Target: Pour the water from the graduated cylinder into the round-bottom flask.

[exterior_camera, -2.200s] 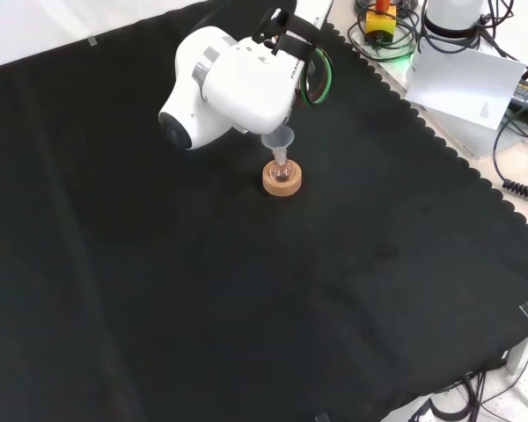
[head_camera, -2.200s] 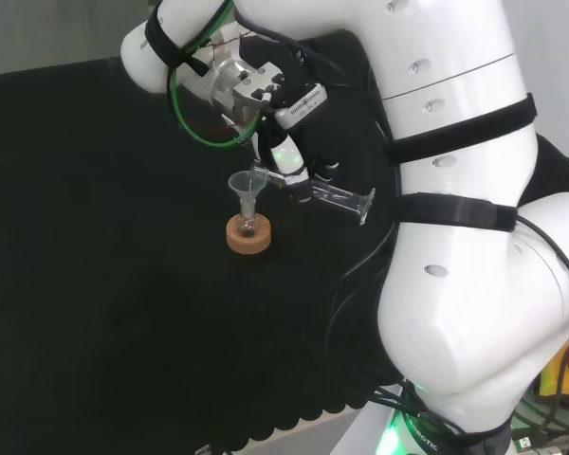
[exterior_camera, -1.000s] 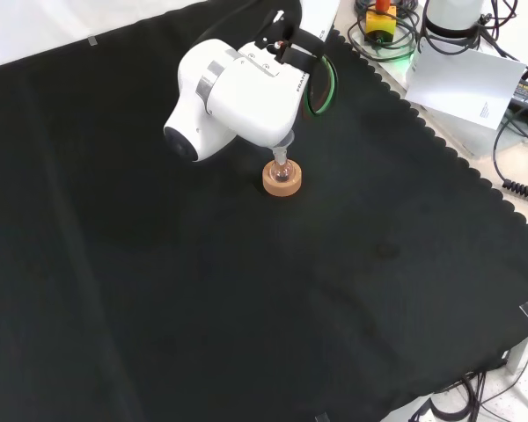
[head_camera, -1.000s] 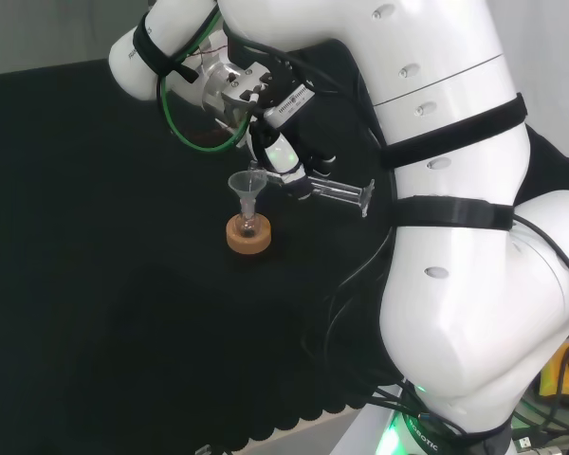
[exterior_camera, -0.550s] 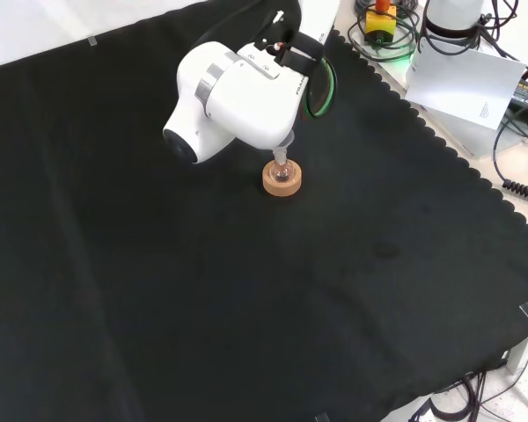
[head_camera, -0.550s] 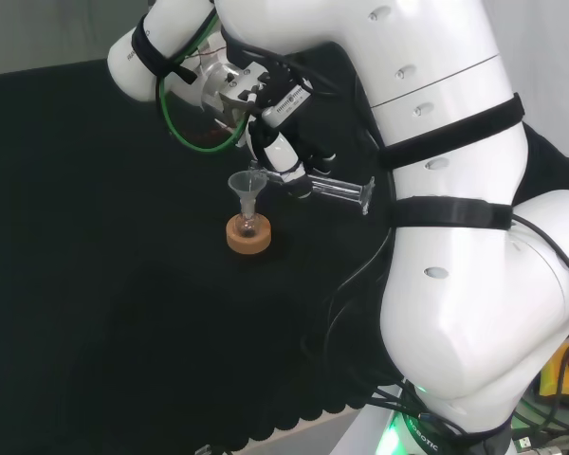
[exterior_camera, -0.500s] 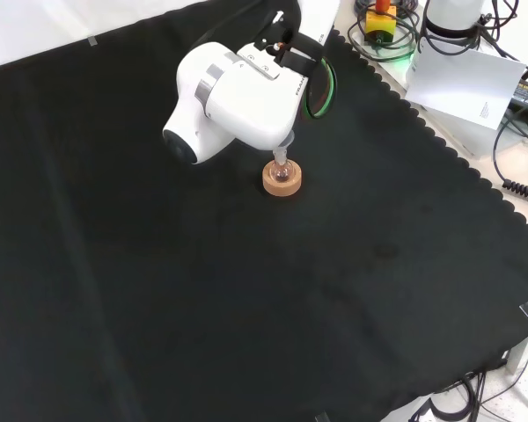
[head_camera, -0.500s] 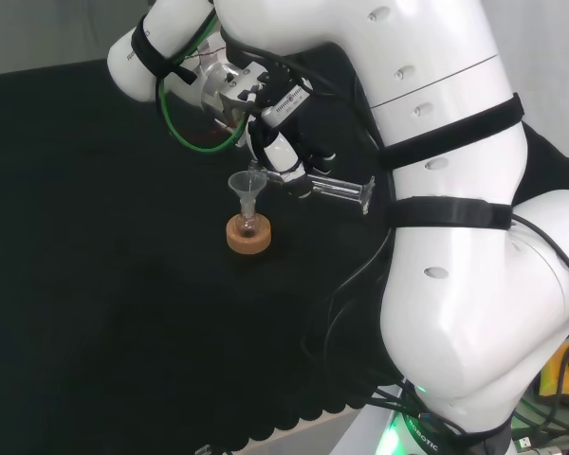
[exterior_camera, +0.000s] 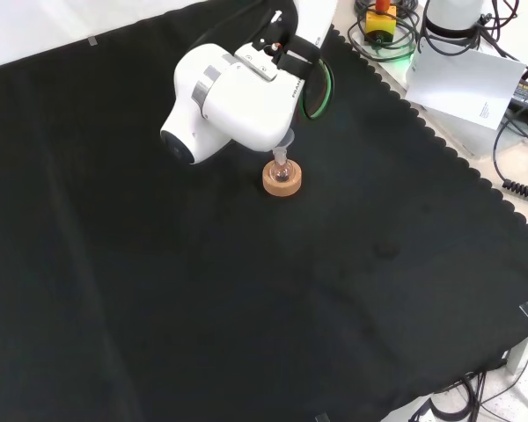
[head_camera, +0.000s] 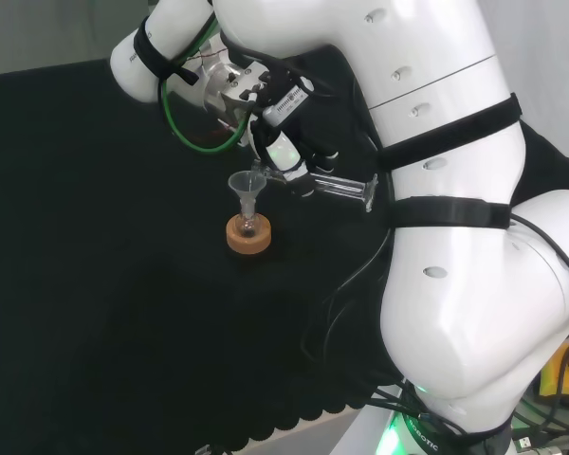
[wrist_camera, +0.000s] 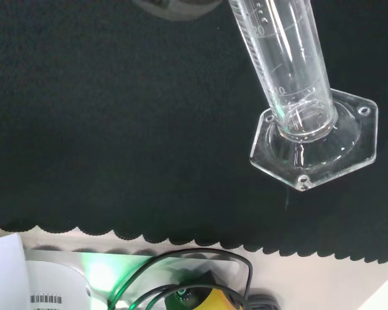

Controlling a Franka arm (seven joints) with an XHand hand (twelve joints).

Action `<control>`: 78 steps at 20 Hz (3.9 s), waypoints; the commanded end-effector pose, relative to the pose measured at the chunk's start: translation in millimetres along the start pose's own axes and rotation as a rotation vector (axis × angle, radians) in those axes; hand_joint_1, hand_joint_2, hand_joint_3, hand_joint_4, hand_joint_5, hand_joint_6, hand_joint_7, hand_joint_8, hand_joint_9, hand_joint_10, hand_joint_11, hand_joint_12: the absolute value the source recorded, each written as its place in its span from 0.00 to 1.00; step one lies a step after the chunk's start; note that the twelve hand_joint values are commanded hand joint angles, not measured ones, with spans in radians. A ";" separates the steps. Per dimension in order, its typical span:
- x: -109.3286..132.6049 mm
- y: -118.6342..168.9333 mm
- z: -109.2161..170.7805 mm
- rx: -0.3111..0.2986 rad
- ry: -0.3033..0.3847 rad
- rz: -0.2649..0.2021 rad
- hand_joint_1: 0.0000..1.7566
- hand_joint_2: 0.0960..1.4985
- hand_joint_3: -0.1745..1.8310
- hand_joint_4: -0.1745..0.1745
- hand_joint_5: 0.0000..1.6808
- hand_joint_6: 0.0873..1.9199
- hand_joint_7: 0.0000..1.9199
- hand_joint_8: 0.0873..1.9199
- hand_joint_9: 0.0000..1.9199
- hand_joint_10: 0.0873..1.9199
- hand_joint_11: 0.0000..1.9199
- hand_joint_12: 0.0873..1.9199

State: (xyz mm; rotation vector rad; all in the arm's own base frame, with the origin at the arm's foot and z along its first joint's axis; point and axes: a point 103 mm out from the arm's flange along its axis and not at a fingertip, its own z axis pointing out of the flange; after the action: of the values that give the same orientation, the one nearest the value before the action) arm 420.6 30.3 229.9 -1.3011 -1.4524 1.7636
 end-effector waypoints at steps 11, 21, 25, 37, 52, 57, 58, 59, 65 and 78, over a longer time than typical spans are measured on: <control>-0.3 -1.3 -0.7 0.022 -0.016 0.022 0.64 0.72 0.09 0.30 0.60 0.48 0.72 0.07 0.80 0.00 0.73 0.33; 7.7 -1.0 -5.0 0.034 -0.041 0.043 0.64 0.72 0.09 0.29 0.60 0.48 0.72 0.07 0.80 0.00 0.73 0.32; 12.0 -3.2 -8.2 0.035 -0.045 0.043 0.64 0.72 0.09 0.29 0.60 0.47 0.72 0.07 0.80 0.00 0.73 0.32; 9.6 -6.5 -8.2 0.038 -0.050 0.045 0.64 0.72 0.09 0.28 0.60 0.47 0.73 0.07 0.80 0.00 0.73 0.32; 11.5 -4.8 -9.7 0.044 -0.055 0.043 0.64 0.72 0.09 0.26 0.60 0.47 0.73 0.06 0.80 0.00 0.73 0.32; 10.2 -9.9 -10.4 0.041 -0.054 0.038 0.64 0.72 0.09 0.26 0.60 0.47 0.73 0.06 0.80 0.00 0.73 0.32; 9.9 -11.3 -10.5 0.040 -0.054 0.039 0.64 0.72 0.09 0.26 0.60 0.47 0.73 0.06 0.80 0.00 0.73 0.32; 10.3 -11.3 -10.8 0.040 -0.055 0.045 0.64 0.72 0.09 0.26 0.60 0.47 0.73 0.06 0.80 0.00 0.73 0.32; 10.6 -10.9 -11.2 0.042 -0.056 0.059 0.64 0.72 0.09 0.26 0.60 0.47 0.73 0.06 0.80 0.00 0.73 0.32; 19.5 -12.1 -15.6 -0.017 -0.064 0.062 0.65 0.72 0.09 0.25 0.61 0.47 0.73 0.06 0.81 0.00 0.73 0.32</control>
State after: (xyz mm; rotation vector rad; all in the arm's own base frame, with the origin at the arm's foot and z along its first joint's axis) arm 424.5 50.4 235.7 -1.3034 -1.4319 1.8719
